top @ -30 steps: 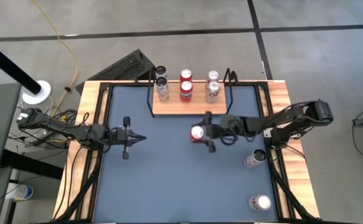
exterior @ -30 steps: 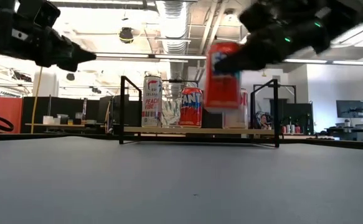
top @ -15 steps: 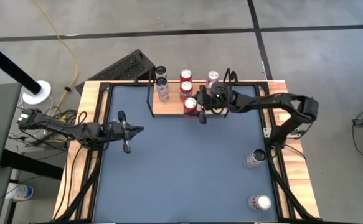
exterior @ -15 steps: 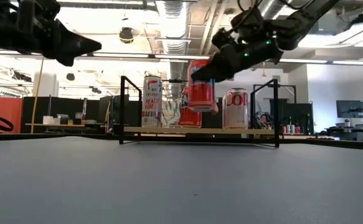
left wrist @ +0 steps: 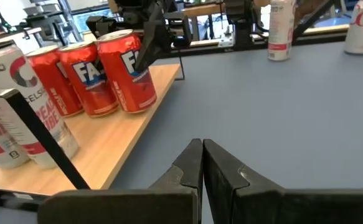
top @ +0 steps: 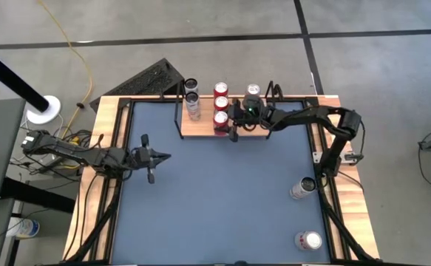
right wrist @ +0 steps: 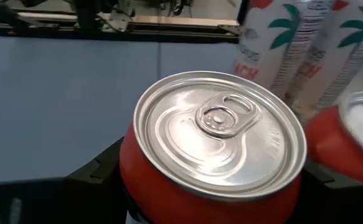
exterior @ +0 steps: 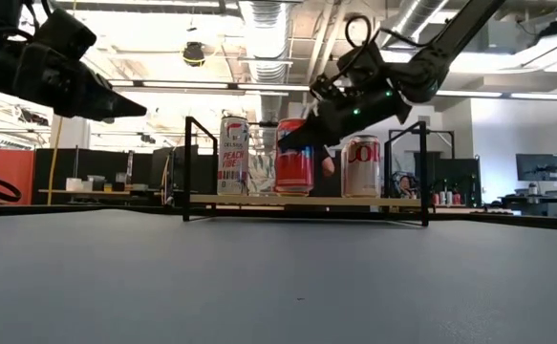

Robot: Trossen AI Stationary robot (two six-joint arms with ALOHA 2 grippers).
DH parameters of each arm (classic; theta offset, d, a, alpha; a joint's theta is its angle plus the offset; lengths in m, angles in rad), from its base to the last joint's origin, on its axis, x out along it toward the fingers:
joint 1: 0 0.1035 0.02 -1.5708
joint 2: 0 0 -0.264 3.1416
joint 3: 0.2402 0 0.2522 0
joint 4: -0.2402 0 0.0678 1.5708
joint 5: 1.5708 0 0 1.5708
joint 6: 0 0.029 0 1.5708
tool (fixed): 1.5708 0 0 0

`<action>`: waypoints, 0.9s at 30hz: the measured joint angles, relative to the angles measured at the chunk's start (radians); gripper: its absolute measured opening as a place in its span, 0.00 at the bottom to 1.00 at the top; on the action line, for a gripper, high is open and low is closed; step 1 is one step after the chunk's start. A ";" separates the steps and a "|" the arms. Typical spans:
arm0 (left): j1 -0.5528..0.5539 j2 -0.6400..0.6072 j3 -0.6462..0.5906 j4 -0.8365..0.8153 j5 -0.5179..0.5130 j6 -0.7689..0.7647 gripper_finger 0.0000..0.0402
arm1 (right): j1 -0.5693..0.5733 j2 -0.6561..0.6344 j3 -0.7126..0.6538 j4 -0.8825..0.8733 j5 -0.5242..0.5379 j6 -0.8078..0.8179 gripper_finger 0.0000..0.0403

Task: Place canned beverage on shelf
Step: Put the red soda can on the shelf aligned with the other red soda cans

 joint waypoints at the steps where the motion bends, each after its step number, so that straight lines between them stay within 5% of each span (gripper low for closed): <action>1: 0.000 0.000 0.000 0.000 0.000 -0.003 0.00 | -0.002 0.003 0.000 0.003 0.001 0.000 0.70; 27: 0.000 0.000 0.000 0.001 -0.006 -0.005 0.00 | -0.040 0.008 -0.001 0.000 0.024 -0.003 0.71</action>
